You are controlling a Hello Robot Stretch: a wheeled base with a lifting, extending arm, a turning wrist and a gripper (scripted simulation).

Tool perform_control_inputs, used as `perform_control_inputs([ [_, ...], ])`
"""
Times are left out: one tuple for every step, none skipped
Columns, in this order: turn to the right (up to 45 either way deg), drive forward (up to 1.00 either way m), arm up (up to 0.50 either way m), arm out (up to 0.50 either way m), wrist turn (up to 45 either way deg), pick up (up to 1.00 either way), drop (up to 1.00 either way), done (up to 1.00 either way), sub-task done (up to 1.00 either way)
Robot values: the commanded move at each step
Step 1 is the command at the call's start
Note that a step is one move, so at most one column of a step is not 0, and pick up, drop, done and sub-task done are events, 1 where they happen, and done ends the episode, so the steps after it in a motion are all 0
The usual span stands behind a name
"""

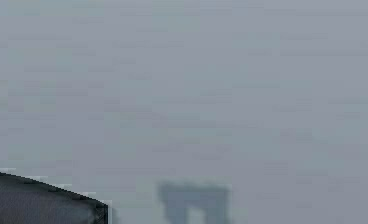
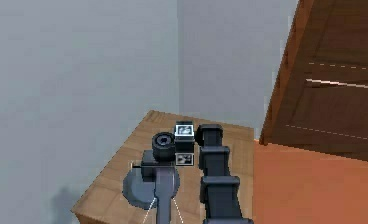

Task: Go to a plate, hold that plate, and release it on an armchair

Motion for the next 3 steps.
perform_control_inputs([
  [0.0,0.0,0.0,0.0,45.0,0.0,0.0,0.0,0.0],
  [0.0,0.0,0.0,0.0,45.0,0.0,0.0,0.0,0.0],
  [0.0,0.0,0.0,0.0,45.0,0.0,0.0,0.0,0.0],
])
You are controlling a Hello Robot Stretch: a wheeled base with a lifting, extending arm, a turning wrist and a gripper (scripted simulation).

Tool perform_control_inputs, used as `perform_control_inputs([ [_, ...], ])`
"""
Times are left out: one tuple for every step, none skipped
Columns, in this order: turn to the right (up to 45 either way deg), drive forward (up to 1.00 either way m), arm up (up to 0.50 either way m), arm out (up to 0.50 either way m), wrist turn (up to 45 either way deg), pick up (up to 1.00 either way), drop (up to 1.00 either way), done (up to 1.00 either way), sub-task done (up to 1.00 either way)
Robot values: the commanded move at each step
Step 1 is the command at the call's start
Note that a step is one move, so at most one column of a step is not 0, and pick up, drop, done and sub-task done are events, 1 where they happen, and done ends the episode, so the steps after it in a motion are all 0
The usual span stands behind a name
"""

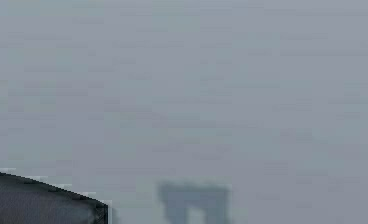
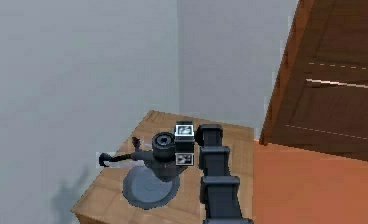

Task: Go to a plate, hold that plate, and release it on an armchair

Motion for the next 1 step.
perform_control_inputs([
  [0.0,0.0,0.0,0.0,15.0,0.0,0.0,0.0,0.0],
])
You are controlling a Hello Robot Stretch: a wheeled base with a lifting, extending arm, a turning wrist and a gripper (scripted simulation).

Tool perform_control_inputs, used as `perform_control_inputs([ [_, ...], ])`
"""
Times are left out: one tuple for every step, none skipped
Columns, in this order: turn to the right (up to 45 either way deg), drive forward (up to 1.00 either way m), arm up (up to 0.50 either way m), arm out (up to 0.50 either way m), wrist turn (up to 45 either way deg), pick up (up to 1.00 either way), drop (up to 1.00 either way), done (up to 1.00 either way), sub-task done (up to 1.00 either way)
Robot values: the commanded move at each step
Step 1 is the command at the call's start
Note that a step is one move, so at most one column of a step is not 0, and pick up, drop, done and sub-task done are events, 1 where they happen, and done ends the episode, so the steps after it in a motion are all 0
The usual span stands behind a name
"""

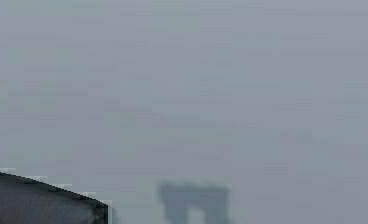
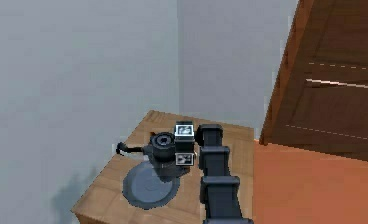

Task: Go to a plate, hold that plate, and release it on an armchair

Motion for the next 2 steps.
perform_control_inputs([
  [0.0,0.0,-0.3,0.0,0.0,0.0,0.0,0.0,0.0],
  [0.0,0.0,0.0,0.0,0.0,1.0,0.0,0.0,0.0],
])
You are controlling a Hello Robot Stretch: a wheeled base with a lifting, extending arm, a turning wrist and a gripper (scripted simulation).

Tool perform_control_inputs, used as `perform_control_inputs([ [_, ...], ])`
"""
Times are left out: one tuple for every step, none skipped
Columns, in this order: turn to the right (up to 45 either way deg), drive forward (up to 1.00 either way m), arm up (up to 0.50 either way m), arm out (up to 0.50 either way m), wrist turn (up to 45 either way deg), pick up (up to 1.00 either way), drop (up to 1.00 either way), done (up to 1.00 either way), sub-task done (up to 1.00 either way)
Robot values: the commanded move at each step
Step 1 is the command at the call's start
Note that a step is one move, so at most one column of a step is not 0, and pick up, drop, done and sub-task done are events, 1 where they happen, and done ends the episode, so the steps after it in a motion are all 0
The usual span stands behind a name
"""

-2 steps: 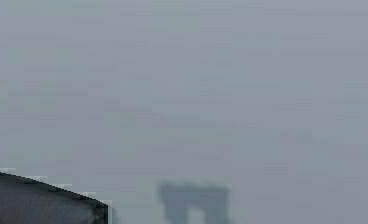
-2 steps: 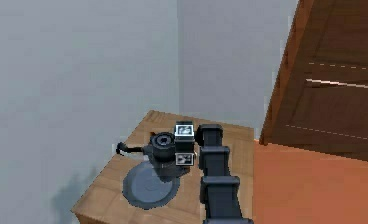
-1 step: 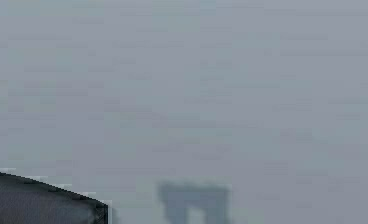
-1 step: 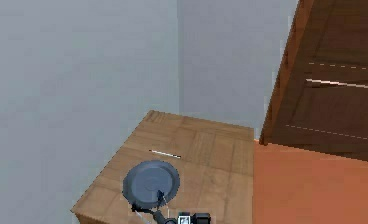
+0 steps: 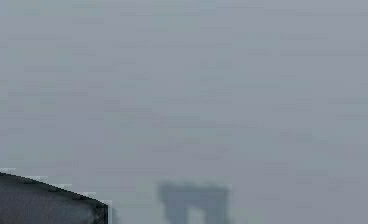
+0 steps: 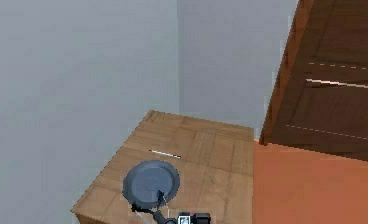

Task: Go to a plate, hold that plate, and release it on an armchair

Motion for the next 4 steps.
perform_control_inputs([
  [0.0,0.0,0.1,0.0,0.0,0.0,0.0,0.0,0.0],
  [0.0,0.0,0.3,0.0,0.0,0.0,0.0,0.0,0.0],
  [0.0,0.0,0.0,0.0,-45.0,0.0,0.0,0.0,0.0],
  [0.0,0.0,0.0,0.0,-45.0,0.0,0.0,0.0,0.0],
])
